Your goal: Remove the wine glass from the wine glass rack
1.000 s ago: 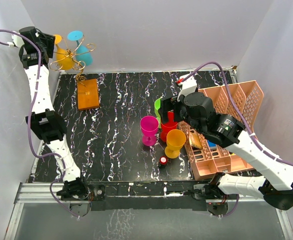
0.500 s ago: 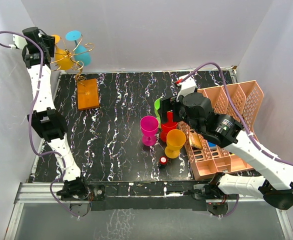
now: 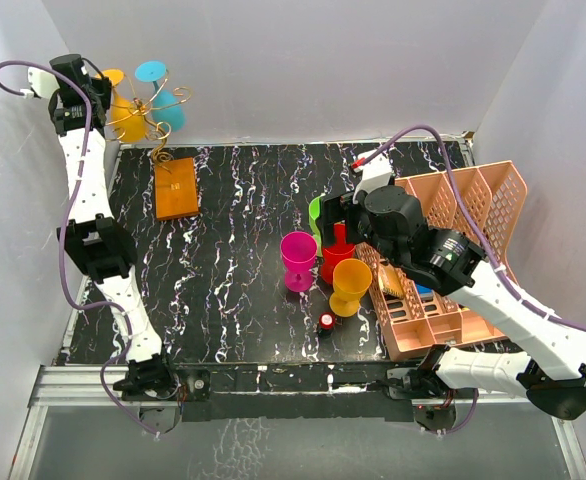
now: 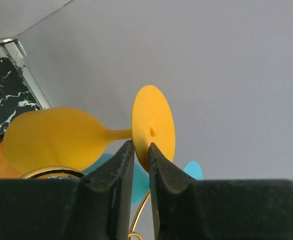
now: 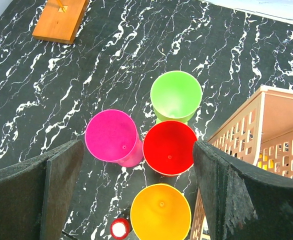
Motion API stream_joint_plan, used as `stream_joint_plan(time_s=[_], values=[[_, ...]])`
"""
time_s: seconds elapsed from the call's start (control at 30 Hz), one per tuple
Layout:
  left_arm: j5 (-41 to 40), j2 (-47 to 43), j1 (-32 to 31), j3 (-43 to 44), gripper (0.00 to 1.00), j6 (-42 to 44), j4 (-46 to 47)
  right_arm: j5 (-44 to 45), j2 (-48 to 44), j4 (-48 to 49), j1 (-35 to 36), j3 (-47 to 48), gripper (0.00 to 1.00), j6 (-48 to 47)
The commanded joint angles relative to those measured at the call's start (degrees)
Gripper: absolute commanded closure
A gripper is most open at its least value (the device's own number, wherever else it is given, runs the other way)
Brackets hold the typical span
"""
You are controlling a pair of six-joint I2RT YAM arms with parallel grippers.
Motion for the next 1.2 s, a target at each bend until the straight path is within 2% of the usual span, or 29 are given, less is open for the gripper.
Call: stream_joint_plan(time_s=[0.0,0.23,0.63,0.87,1.17], values=[[-1.63,-1.18,-0.07,1.78,0.86,1.98,0.50,1.25,-0.72,3.85,-0.29,0.07,0.01,-0.29],[-0.60,-1.62,-0.05,1.21,1.00,2.03,2.00,1.26,-0.84,3.89,-0.22,0.05,0.01,-0.24],[1.17,-1.56,-0.05,-0.18,1.00,-2.74,8.25,1.50,-1.07,3.94,-0.21,-0.20,0.01,0.09],[5.48,0.29,-0.06,1.03,1.00,-6.82,10.24,1.73,-1.41,3.93,-0.21,-0.22,0.01,0.39],[10.63,-2.25,-0.08,-1.97,1.00,-8.76,11.87,1.44,-1.33,3.93,-0.28,-0.22,0.01,0.35]])
